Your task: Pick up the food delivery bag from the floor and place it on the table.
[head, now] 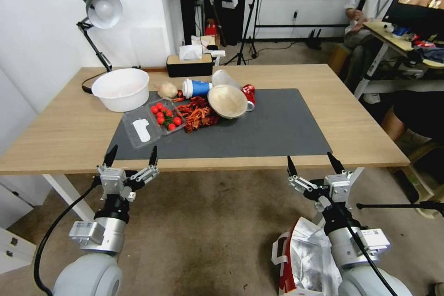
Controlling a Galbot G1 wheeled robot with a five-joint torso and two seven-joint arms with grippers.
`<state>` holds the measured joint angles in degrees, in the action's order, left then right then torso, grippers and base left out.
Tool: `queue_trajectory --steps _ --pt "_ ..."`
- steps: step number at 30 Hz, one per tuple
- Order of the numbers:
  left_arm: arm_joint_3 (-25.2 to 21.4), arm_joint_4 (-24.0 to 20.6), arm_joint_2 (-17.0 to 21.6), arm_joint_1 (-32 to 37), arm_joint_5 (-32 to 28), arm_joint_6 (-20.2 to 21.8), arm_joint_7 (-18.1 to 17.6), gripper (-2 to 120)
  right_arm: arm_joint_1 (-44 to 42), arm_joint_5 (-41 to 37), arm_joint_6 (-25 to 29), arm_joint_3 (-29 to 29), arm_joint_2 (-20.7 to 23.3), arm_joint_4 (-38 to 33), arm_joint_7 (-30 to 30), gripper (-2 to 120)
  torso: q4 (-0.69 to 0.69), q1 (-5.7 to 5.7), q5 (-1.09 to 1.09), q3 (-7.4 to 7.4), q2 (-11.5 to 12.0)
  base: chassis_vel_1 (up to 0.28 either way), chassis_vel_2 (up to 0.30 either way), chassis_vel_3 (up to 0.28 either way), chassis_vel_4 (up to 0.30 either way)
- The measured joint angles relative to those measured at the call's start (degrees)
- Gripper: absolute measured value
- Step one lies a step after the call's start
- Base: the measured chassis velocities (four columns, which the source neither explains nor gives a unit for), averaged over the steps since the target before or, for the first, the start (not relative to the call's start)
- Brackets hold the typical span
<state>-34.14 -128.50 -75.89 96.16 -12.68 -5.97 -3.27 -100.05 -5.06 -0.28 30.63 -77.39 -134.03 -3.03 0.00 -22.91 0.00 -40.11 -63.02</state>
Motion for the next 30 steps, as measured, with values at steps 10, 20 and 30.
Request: queue_trajectory --steps 10,20,30 --pt "-0.03 -0.67 -0.11 1.39 1.77 -0.28 0.07 100 -0.15 0.00 0.82 -0.17 -0.22 -0.07 -0.03 100 0.00 0.27 0.00 0.32 0.60 0.000 0.000 0.000 0.000" --pt "0.36 -1.42 -0.15 2.72 2.22 -0.41 -0.11 100 -0.09 0.00 1.09 -0.18 -0.41 -0.07 -0.30 100 0.00 1.42 0.00 1.73 3.15 0.000 0.000 0.000 0.000" --pt "0.70 -0.67 -0.30 2.83 2.31 -0.66 0.00 100 0.17 -0.11 1.27 -0.30 -0.80 0.73 -0.62 100 -0.01 2.87 0.00 3.55 6.42 0.000 0.000 0.000 0.000"
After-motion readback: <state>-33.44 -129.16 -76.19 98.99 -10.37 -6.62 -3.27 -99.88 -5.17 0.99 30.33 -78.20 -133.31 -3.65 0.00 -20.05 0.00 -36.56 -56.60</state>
